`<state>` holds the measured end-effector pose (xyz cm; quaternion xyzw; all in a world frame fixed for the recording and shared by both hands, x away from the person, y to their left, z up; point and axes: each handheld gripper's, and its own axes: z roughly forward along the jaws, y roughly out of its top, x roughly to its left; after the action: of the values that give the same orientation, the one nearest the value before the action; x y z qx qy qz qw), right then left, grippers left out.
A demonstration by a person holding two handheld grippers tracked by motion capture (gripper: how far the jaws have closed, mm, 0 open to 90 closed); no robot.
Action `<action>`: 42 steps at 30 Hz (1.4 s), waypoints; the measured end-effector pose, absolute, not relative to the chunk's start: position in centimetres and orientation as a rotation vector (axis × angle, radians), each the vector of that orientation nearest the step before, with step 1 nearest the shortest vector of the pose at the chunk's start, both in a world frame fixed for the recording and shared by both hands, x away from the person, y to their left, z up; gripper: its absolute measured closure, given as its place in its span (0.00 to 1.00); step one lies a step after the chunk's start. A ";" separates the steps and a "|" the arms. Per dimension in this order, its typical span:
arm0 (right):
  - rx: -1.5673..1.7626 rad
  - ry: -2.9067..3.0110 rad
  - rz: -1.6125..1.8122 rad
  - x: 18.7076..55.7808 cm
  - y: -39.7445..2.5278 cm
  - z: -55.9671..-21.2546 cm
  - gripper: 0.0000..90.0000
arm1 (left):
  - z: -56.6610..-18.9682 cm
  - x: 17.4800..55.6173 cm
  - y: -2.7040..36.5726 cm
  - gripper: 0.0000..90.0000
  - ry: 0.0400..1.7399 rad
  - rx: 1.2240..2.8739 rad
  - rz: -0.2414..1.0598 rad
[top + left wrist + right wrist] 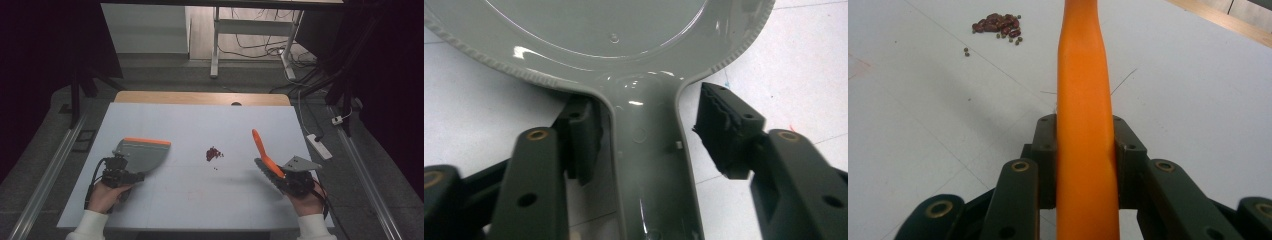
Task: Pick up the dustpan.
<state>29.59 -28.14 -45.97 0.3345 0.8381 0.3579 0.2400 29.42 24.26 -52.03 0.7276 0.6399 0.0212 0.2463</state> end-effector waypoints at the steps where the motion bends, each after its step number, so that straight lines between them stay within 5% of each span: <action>1: 0.916 2.294 0.980 29.6 -28.1 -46.0 0.78 | -52.0 29.4 24.3 0.52 1.746 1.981 0.060; 15: 0.923 2.297 0.969 29.6 -28.3 -46.1 0.78 | -52.1 29.5 24.5 0.66 1.753 1.961 0.074; 42: 0.923 2.279 0.987 29.5 -28.5 -45.7 0.78 | -51.1 28.8 25.2 0.69 1.588 1.849 0.164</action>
<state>29.49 -28.49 -45.70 0.3380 0.8342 0.3613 0.2435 28.84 25.21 -51.09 0.7111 0.6109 0.0630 0.3423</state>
